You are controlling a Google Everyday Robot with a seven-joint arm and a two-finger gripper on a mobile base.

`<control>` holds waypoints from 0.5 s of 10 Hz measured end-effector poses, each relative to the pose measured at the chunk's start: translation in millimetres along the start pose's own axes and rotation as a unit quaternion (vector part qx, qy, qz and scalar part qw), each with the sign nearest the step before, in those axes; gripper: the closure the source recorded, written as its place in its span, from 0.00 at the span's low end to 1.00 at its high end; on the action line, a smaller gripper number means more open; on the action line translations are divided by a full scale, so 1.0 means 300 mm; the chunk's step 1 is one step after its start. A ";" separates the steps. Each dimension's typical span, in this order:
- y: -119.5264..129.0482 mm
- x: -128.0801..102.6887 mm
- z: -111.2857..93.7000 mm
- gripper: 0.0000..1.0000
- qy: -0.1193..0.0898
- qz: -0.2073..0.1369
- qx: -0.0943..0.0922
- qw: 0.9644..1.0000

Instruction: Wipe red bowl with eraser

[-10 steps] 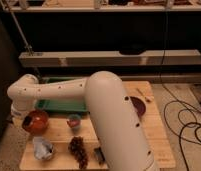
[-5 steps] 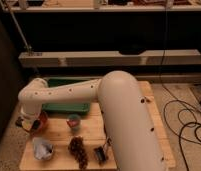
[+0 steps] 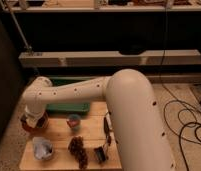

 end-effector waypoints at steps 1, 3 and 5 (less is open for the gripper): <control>0.039 -0.004 -0.008 1.00 -0.001 0.006 -0.010 1.000; 0.083 -0.006 -0.004 1.00 0.002 0.017 -0.016 1.000; 0.119 -0.010 0.015 1.00 0.011 0.031 -0.013 0.999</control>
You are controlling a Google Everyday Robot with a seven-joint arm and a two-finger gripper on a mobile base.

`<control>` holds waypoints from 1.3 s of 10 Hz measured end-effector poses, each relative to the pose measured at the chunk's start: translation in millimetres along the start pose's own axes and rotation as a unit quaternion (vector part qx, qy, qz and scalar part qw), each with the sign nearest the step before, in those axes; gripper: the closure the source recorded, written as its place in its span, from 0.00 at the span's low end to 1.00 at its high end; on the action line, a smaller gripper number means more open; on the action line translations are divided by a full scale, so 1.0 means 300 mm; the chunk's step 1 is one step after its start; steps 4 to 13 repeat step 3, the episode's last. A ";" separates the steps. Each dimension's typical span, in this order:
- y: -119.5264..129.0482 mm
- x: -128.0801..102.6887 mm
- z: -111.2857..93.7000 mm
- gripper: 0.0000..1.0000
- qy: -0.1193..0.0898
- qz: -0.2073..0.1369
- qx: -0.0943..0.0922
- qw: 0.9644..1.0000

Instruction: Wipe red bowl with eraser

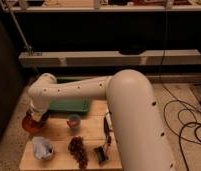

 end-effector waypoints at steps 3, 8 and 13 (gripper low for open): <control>0.029 0.044 0.042 1.00 0.021 0.002 0.013 1.000; 0.029 0.044 0.042 1.00 0.021 0.002 0.013 1.000; 0.029 0.044 0.042 1.00 0.021 0.002 0.013 1.000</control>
